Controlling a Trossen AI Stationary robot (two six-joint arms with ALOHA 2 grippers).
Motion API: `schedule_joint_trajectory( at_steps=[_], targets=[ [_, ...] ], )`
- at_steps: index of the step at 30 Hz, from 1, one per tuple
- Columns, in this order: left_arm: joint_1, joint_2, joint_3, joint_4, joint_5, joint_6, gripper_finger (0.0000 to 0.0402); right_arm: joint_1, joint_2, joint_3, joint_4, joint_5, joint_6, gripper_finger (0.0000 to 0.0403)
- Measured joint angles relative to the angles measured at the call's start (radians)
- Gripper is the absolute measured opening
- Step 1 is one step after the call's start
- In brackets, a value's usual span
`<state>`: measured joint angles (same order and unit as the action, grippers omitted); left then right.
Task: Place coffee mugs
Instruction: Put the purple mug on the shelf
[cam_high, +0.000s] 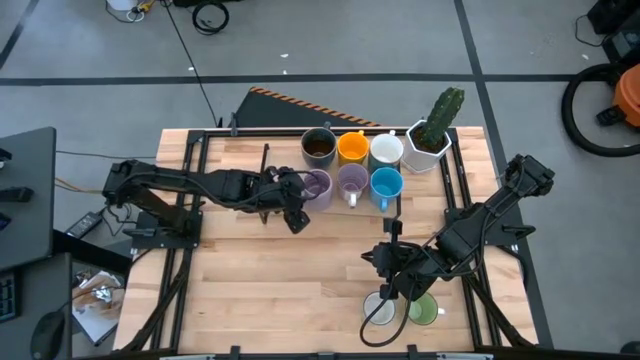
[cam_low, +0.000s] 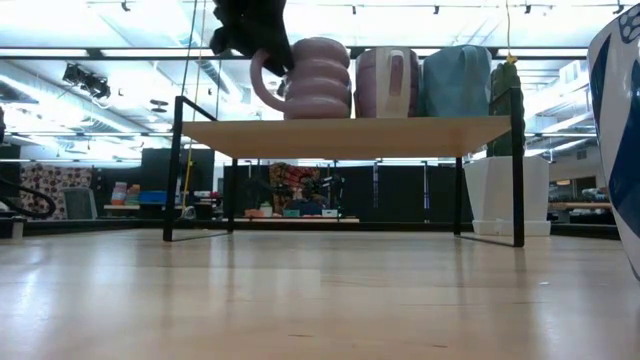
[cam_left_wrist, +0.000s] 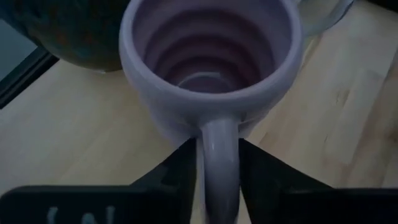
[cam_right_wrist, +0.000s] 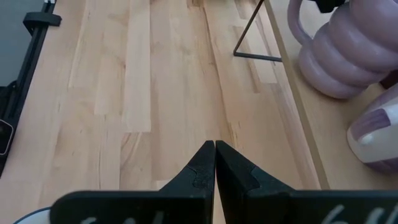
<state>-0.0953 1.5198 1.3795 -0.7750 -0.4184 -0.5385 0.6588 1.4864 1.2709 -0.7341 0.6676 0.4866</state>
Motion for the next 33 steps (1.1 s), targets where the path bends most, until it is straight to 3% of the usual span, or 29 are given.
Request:
schedule_joint_trajectory(
  at_steps=[9,21,33],
  targets=[
    [0.007,0.003,0.01,-0.01,0.044,0.025,0.0161,-0.007,0.0,0.0,0.018,-0.003,-0.06,0.0019],
    [-0.001,0.003,0.028,-0.055,0.077,0.111,0.0162,-0.216,0.0,0.0,0.243,-0.005,-0.525,0.0023],
    [-0.028,-0.023,0.029,-0.024,0.082,0.185,0.0162,-0.373,0.0,0.0,0.323,-0.065,-0.731,0.0113]
  ],
)
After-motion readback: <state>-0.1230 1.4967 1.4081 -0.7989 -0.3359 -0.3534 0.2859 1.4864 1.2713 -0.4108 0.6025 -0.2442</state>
